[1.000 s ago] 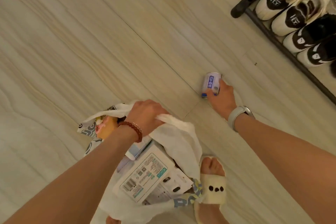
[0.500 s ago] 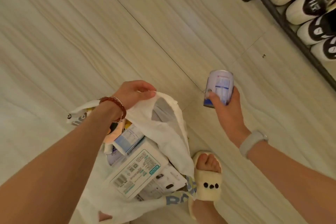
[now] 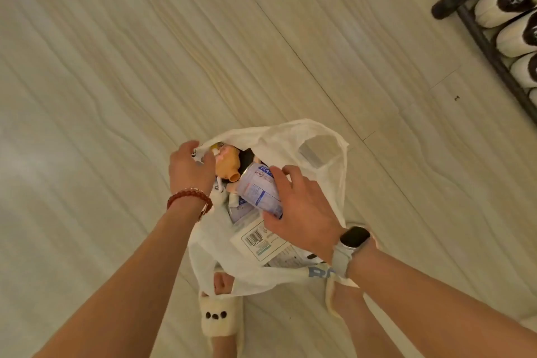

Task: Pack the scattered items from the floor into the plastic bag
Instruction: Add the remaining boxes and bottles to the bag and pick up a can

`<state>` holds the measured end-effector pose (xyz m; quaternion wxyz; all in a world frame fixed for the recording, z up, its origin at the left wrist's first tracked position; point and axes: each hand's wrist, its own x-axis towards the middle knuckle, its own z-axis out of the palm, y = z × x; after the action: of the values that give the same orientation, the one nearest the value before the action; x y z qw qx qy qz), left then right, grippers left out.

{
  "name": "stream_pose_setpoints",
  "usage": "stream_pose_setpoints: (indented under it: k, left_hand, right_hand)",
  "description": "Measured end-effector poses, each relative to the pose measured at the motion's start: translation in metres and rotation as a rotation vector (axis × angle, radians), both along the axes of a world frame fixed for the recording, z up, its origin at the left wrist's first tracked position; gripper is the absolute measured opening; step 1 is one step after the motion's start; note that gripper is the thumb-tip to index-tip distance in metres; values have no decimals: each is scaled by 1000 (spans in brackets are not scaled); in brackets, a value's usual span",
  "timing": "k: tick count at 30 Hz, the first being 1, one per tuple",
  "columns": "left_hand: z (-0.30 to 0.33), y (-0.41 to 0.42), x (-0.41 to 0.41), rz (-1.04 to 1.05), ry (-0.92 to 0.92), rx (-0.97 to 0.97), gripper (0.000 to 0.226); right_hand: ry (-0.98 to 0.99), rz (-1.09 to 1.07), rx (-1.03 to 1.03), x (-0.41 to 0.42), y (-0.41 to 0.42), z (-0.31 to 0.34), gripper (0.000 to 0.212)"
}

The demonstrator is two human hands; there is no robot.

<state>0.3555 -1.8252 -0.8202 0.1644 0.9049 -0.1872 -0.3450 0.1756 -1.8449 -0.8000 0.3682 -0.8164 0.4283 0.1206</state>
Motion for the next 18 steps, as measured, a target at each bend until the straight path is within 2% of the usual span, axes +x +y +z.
stream_pose_setpoints:
  k: [2, 4, 6, 8, 10, 11, 14, 18]
  left_hand:
    - [-8, 45, 14, 121, 92, 209, 62]
    - [-14, 80, 17, 237, 259, 324, 77]
    - [-22, 103, 12, 358, 438, 357, 79]
    - [-32, 117, 8, 413, 524, 356, 68]
    - [-41, 123, 9, 406, 436, 262, 36]
    - [-41, 125, 10, 412, 344, 190, 27]
    - [-28, 125, 19, 384, 112, 41, 20]
    - [-4, 118, 29, 278, 83, -51, 21]
  right_hand:
    - [12, 100, 50, 17, -4, -2, 69]
    - [17, 268, 25, 29, -8, -9, 69]
    - [36, 456, 17, 39, -11, -18, 69]
    - [61, 567, 57, 50, -14, -25, 67]
    - [74, 637, 81, 63, -14, -29, 65]
    - [82, 694, 74, 69, -11, -31, 64]
    - [115, 836, 49, 80, 10, -39, 60]
    - [208, 849, 100, 72, 24, -49, 48]
